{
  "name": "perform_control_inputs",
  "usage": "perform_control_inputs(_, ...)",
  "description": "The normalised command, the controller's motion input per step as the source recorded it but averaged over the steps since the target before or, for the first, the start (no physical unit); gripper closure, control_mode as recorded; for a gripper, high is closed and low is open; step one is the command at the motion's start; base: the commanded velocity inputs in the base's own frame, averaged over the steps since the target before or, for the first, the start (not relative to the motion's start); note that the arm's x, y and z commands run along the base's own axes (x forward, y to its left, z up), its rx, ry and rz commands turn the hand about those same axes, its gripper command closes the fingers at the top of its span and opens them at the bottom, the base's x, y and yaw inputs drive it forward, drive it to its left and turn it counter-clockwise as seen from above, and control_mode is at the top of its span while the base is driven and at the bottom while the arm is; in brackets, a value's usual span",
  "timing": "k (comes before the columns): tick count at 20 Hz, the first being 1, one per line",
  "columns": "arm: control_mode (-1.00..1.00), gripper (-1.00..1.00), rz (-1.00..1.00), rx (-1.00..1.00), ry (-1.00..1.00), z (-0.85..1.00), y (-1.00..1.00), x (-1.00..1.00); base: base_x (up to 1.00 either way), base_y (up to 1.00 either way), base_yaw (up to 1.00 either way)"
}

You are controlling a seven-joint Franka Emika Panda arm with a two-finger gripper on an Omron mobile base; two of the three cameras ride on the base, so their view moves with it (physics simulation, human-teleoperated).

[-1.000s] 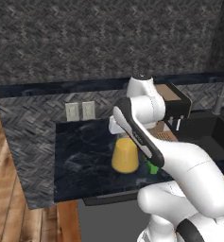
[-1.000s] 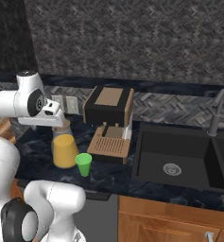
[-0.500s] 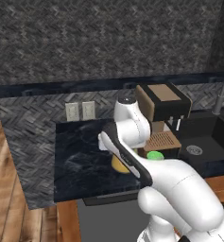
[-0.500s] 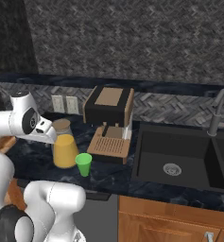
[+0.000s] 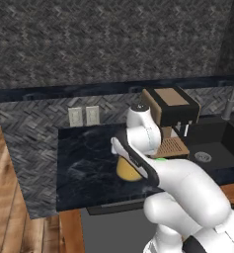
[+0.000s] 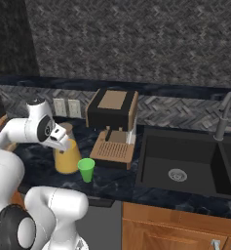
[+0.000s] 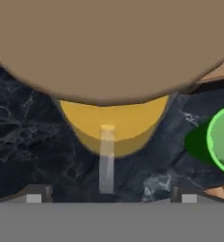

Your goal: Place the pitcher and cup on the dining counter for serving.

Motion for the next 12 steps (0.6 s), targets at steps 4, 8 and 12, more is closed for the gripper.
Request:
perform_control_inputs(4,-1.0,-1.0,-0.12,0.0,0.02,-0.13,-0.05,0.54,0.0,0.0,0.0)
perform_control_inputs(8,-1.0,-1.0,-0.08,0.0,0.0,-0.26,0.0,0.45,0.0,0.0,0.0)
perform_control_inputs(12,-1.0,-1.0,-0.07,0.0,0.0,-0.28,0.0,0.41,0.0,0.0,0.0)
